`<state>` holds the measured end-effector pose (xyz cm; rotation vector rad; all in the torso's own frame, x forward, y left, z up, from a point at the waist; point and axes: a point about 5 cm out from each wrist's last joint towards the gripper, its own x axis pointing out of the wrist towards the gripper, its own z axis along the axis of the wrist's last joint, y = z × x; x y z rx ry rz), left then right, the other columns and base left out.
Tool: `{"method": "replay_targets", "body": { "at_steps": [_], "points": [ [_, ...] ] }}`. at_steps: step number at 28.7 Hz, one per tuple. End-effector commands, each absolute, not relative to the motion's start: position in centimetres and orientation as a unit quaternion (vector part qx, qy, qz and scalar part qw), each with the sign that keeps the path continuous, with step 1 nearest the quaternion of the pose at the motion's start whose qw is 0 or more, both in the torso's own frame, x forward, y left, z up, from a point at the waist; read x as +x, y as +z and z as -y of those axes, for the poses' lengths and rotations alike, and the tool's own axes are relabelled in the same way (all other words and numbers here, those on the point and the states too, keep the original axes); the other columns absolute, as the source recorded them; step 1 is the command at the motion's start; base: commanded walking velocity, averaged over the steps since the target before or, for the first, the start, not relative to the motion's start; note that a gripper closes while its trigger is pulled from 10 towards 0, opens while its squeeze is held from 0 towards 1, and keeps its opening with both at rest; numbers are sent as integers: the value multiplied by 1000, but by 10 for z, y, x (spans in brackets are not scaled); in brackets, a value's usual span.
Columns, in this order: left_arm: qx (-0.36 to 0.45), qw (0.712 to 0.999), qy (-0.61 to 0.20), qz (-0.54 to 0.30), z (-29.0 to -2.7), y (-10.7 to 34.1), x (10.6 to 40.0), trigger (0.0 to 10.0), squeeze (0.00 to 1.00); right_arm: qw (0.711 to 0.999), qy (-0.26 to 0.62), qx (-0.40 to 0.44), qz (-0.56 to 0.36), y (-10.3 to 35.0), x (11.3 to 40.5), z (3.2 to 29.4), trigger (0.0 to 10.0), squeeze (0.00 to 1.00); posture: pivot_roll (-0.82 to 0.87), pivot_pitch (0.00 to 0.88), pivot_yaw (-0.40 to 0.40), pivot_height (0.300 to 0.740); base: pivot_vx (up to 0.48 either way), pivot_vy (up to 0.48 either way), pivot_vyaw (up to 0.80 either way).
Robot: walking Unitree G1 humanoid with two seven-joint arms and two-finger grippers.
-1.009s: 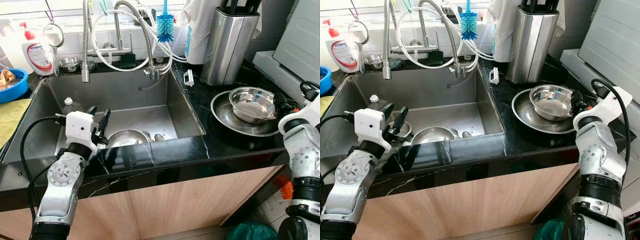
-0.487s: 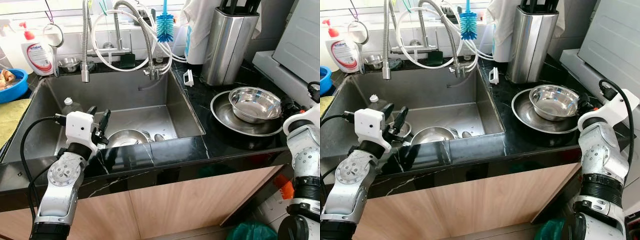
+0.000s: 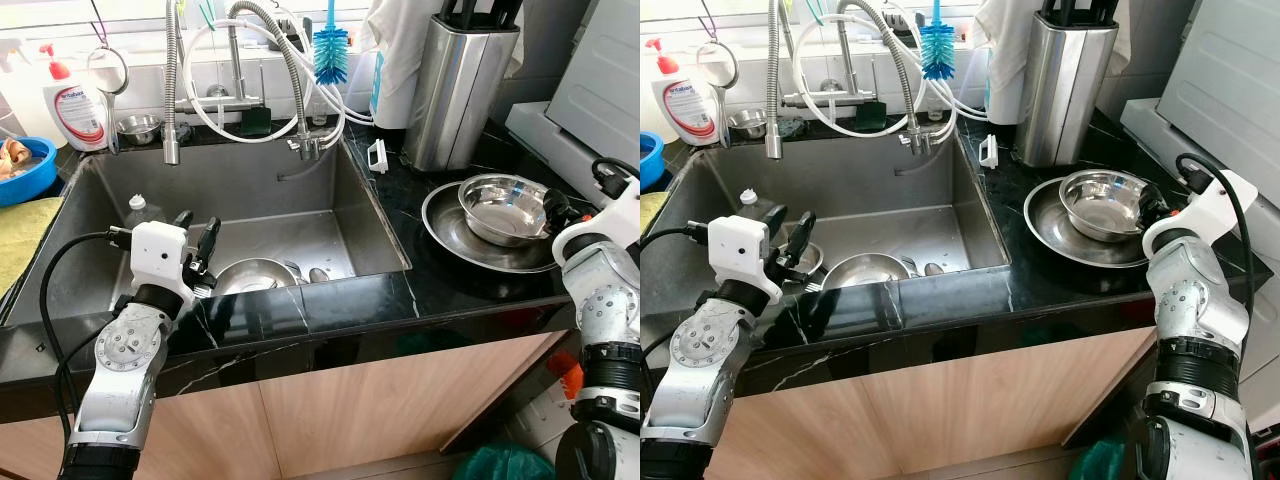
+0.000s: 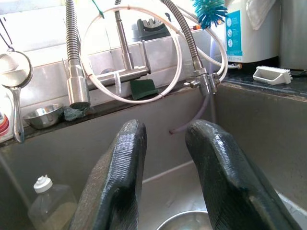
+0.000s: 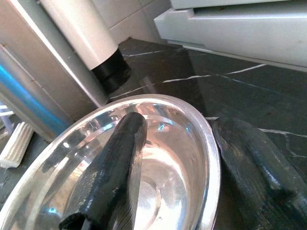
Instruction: Kitchen organization
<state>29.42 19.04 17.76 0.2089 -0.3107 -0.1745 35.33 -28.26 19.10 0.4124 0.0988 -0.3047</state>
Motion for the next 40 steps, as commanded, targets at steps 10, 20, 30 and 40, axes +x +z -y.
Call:
{"method": "replay_targets", "body": {
  "at_steps": [10,20,30,40],
  "points": [
    [117,977,-86,156,-190,181,295,10000,0,966,-155,197,-60,195,356,284,10000,0,58,0,-27,740,0,0,0],
    [117,977,-90,156,-188,181,296,10000,0,963,-167,203,-57,198,357,286,10000,0,60,0,-25,740,0,0,0],
    [120,977,-91,152,-188,180,296,10000,0,963,-159,202,-78,189,358,282,10000,0,61,0,-24,740,0,0,0],
    [121,977,-90,150,-188,179,296,10000,0,962,-164,203,-85,186,359,283,10000,0,62,0,-26,740,0,0,0]
  ]
}}
